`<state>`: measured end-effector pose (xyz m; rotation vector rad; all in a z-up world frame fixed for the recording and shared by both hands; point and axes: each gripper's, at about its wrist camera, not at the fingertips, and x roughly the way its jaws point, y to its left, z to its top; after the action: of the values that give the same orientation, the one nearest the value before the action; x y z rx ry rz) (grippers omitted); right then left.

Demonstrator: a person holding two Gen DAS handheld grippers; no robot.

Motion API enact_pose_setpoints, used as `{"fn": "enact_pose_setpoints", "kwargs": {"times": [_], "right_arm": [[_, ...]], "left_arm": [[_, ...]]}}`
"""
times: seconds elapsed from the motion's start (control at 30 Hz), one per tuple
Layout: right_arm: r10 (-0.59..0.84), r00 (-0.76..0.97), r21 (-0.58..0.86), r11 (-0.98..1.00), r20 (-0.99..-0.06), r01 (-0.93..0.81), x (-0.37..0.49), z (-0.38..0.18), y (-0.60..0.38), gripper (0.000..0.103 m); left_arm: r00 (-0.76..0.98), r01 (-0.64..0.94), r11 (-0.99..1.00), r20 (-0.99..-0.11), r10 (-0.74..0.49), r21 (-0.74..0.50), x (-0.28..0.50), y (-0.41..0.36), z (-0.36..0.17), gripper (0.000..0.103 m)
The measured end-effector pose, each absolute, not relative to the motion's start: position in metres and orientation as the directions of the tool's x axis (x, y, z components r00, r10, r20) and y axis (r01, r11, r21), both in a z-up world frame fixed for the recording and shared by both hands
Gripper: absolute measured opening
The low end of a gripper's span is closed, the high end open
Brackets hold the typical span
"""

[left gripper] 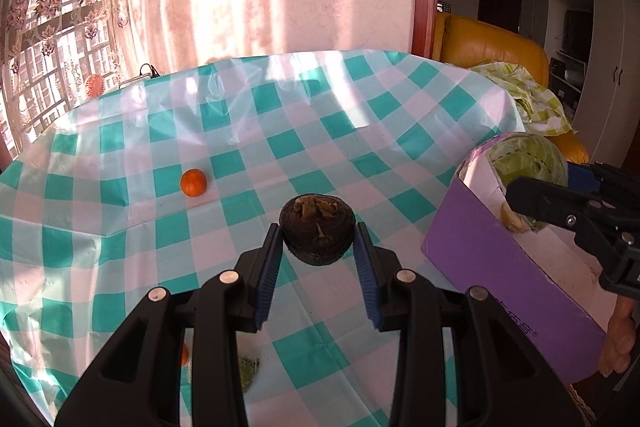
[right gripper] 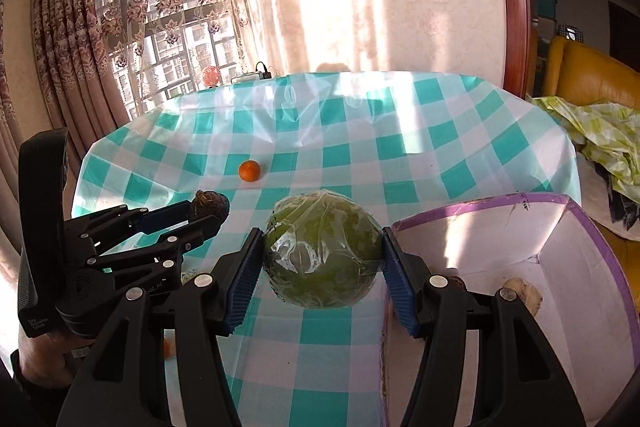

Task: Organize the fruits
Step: 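Lift the passion fruit and cabbage and carry both toward the purple box, then lower both fruits into the box and open both tools to release them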

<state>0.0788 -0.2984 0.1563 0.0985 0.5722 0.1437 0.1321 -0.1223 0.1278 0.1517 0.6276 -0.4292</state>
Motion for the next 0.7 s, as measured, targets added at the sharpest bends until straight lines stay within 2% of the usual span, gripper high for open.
{"fn": "enact_pose_setpoints", "kwargs": {"times": [0.3,0.7], "right_arm": [[0.054,0.836,0.11,0.994,-0.546,0.008,0.082,0.151,-0.363,0.057],[-0.005,0.759,0.045,0.998,-0.652,0.044,0.103,0.113,-0.404,0.057]], "left_arm": [[0.684,0.528,0.849,-0.603,-0.41,0.022,0.129,-0.175,0.128,0.036],[0.62,0.633,0.773,-0.621,-0.479,0.036,0.117,-0.236,0.124,0.036]]}}
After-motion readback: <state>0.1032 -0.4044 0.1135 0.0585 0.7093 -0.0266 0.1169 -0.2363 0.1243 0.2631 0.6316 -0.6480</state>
